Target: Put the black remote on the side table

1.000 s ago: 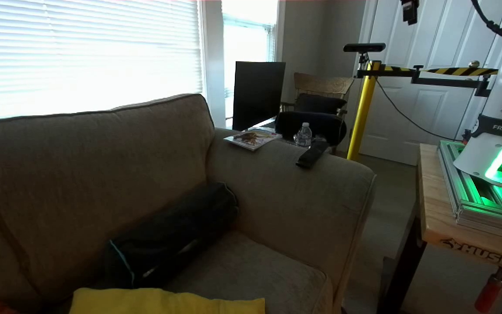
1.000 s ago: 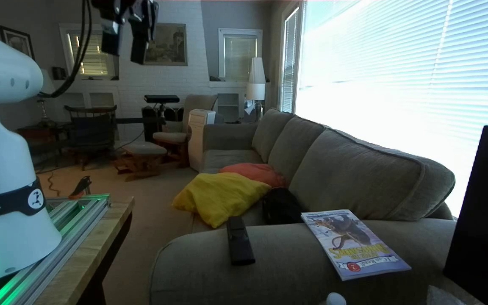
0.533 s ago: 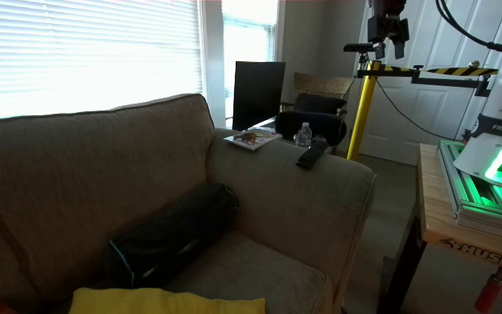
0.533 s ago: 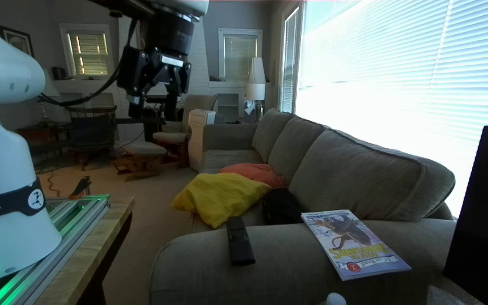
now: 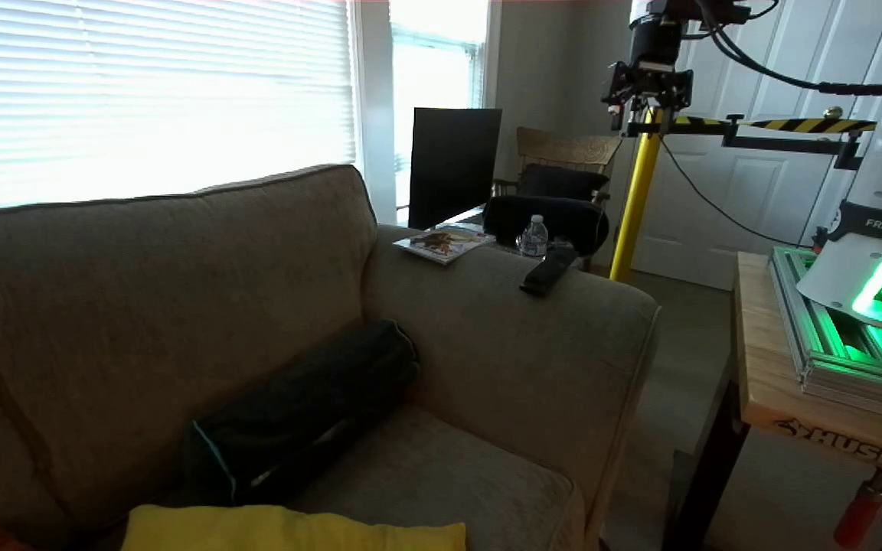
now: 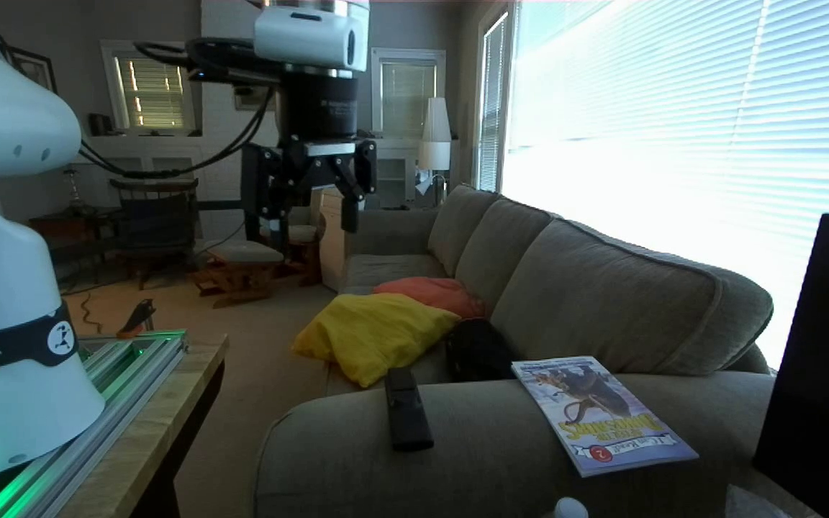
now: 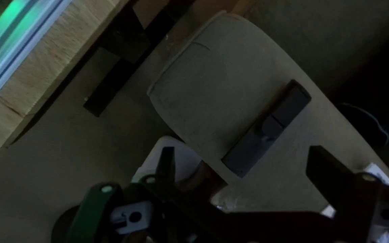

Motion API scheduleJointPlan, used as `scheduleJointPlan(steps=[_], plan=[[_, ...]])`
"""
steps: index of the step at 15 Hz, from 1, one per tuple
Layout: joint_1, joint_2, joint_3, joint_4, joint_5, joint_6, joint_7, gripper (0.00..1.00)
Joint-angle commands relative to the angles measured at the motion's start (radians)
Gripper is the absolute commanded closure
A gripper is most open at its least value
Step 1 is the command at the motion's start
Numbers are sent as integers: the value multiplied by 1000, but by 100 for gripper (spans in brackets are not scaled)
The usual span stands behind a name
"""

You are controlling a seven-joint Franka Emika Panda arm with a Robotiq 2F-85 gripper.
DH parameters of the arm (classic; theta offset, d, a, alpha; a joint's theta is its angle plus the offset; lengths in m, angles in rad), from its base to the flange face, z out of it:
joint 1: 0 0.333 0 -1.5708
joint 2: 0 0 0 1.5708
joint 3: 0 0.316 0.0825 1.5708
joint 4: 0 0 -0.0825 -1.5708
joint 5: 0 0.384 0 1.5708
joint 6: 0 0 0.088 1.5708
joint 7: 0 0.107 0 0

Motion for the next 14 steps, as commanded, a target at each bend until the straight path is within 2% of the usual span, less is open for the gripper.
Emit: scheduleJointPlan(steps=[1, 5, 6, 9, 11, 12, 13, 14], plan=[[-18, 115, 47, -13, 43, 259, 132, 0], [-38, 273, 127, -16, -40, 565, 396, 0], [-74, 312, 173, -16, -68, 609, 478, 0], [-212, 389, 325, -22, -151, 625, 700, 0], [-234, 426, 371, -15, -198, 562, 850, 0], [-231, 447, 382, -5, -214, 534, 923, 0], [-106, 478, 268, 9, -231, 503, 994, 0], [-77, 503, 252, 22, -200, 472, 1022, 0]])
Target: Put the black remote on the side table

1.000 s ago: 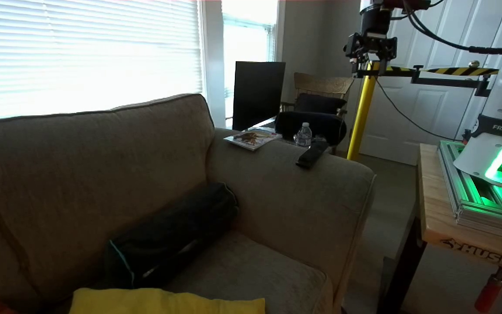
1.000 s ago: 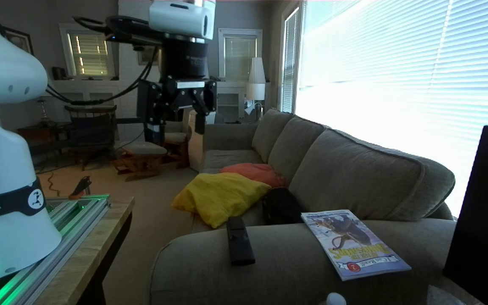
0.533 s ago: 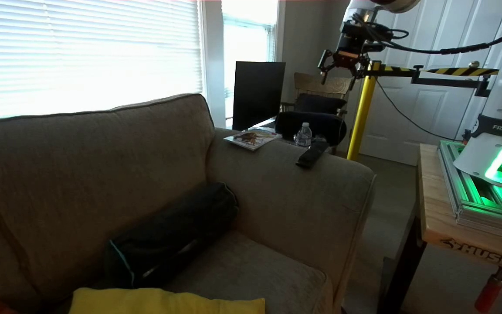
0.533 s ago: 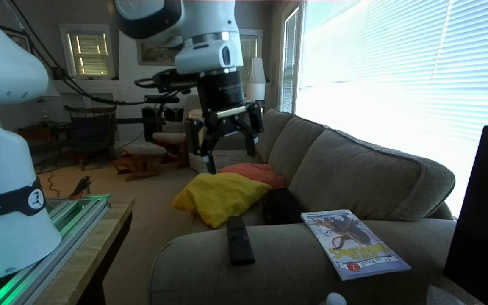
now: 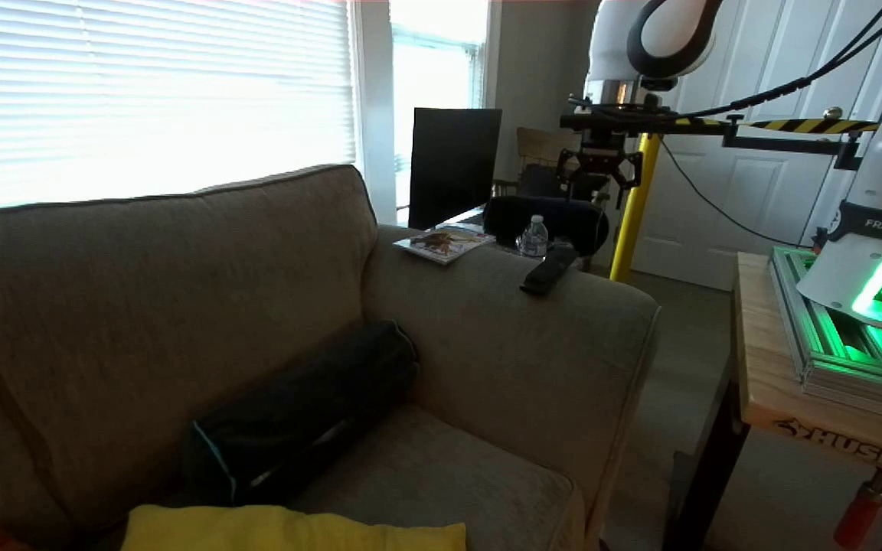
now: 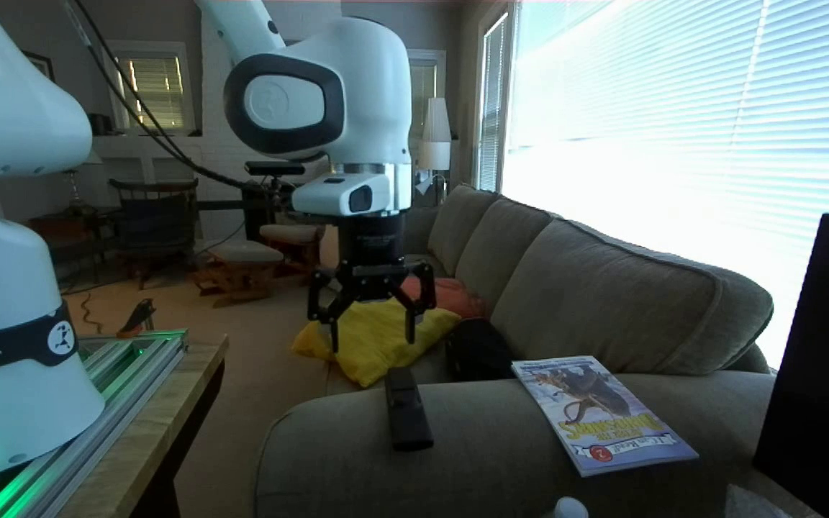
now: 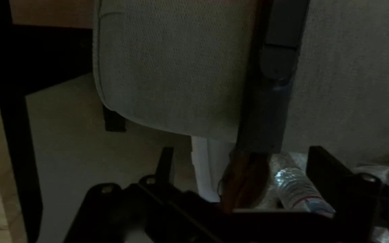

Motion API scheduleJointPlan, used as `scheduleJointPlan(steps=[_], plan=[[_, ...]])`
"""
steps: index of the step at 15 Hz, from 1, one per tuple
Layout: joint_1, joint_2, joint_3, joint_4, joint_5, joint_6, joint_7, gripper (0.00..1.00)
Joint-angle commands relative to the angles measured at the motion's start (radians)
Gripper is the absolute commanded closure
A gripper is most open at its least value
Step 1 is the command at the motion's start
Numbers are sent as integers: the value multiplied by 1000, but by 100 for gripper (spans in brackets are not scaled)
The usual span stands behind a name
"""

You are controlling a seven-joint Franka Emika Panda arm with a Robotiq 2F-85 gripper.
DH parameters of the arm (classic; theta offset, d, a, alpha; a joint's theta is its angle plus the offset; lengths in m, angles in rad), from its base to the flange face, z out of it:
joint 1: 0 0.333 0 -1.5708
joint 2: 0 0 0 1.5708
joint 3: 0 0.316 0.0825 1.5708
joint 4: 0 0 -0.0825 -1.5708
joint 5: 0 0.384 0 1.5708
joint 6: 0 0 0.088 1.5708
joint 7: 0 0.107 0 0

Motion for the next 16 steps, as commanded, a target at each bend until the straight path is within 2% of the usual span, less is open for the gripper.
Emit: scheduleJointPlan(steps=[1, 4, 8, 16], plan=[[153, 96, -116, 55, 15, -95, 166, 0], [245, 180, -185, 87, 55, -87, 218, 0], [319, 257, -252, 139, 70, -39, 229, 0], [426, 354, -286, 229, 62, 74, 202, 0]])
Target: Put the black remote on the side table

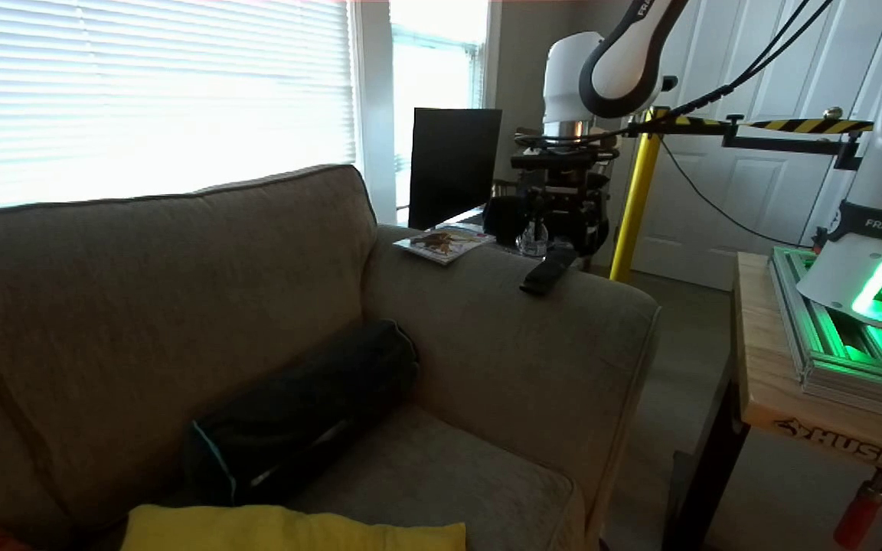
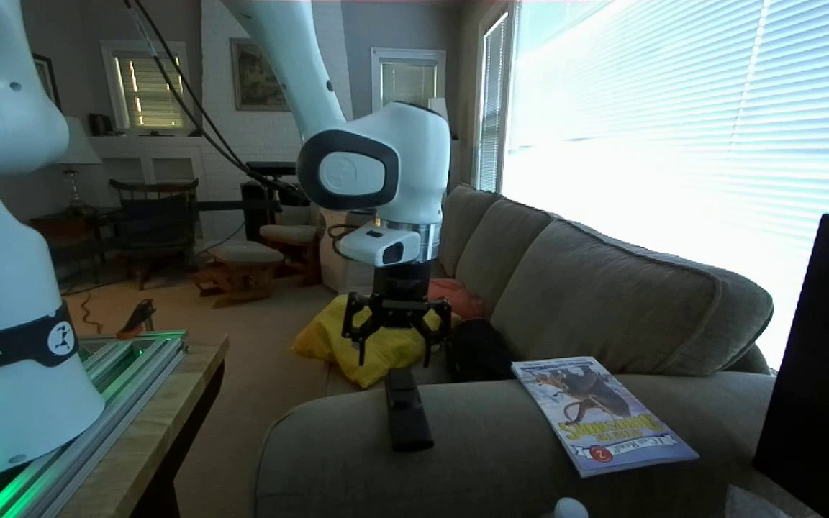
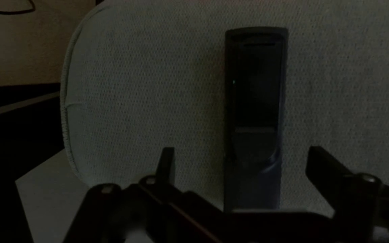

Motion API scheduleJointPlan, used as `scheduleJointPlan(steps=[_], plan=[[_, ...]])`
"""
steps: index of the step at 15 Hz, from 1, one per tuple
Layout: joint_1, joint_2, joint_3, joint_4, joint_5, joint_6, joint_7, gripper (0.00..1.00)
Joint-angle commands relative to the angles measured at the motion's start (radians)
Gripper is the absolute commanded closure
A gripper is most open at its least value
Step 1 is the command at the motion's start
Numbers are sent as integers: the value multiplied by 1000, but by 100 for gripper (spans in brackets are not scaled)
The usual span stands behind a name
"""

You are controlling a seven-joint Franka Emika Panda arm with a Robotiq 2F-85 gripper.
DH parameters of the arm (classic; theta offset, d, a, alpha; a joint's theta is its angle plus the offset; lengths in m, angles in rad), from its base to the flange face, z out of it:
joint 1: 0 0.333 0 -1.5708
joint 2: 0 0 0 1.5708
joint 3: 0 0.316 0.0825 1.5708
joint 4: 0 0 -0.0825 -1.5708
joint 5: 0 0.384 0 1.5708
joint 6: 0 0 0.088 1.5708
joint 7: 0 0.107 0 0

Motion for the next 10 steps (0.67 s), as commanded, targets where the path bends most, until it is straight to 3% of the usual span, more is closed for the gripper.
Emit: scheduleJointPlan(steps=[1, 10], plan=[[54, 65, -30, 51, 8, 37, -18, 0], [142, 176, -130, 119, -42, 72, -34, 0]])
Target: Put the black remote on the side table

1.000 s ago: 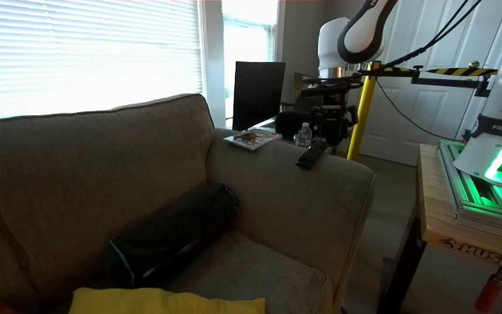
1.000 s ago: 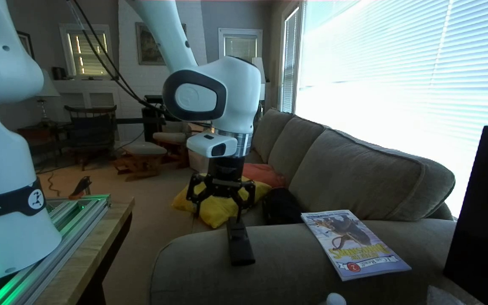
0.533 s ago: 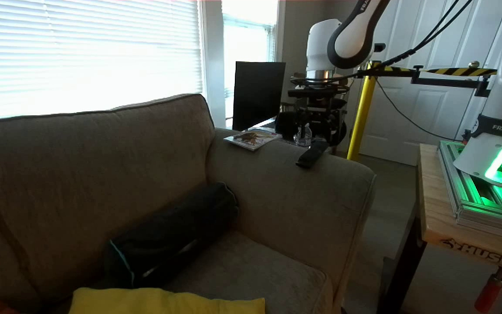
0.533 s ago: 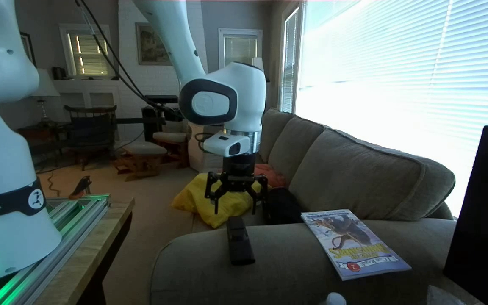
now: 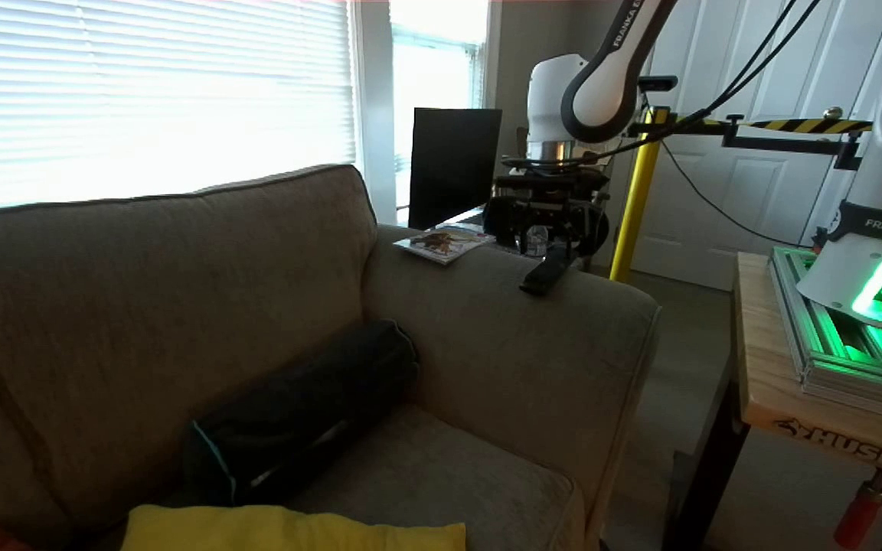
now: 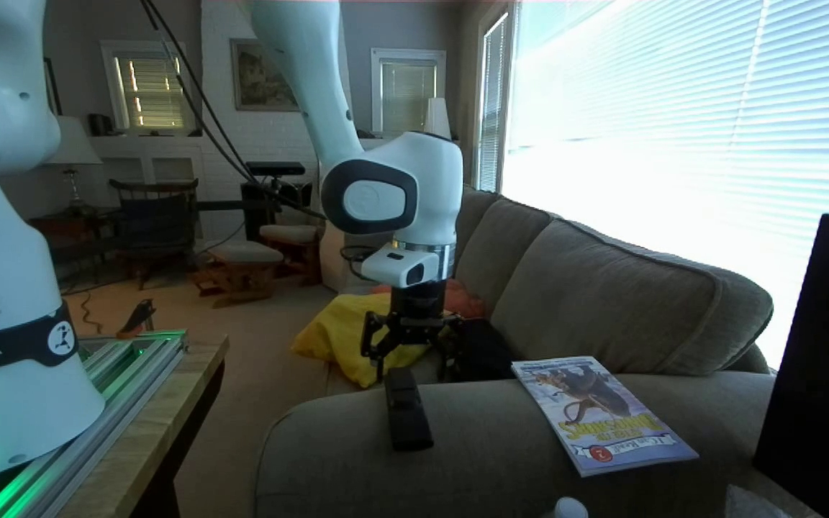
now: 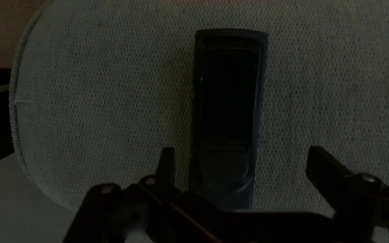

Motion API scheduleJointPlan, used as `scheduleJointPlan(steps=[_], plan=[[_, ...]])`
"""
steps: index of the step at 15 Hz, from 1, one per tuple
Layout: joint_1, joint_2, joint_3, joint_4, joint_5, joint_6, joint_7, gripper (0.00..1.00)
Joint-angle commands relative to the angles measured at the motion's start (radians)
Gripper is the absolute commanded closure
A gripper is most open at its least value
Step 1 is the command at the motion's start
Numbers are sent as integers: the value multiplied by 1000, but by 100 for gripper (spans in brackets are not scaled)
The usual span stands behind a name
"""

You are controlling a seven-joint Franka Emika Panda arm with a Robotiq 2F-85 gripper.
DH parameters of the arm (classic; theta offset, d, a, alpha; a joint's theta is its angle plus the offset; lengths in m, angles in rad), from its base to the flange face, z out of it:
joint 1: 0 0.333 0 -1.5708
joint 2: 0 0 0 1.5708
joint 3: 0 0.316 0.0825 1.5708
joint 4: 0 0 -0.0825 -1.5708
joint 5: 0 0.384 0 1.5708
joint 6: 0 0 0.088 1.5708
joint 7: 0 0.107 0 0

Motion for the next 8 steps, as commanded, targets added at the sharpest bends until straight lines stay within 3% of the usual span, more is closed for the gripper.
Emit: scheduleJointPlan(steps=[1, 8], plan=[[42, 50, -45, 29, -24, 24, -9, 0], [73, 100, -60, 38, -9, 45, -32, 0]])
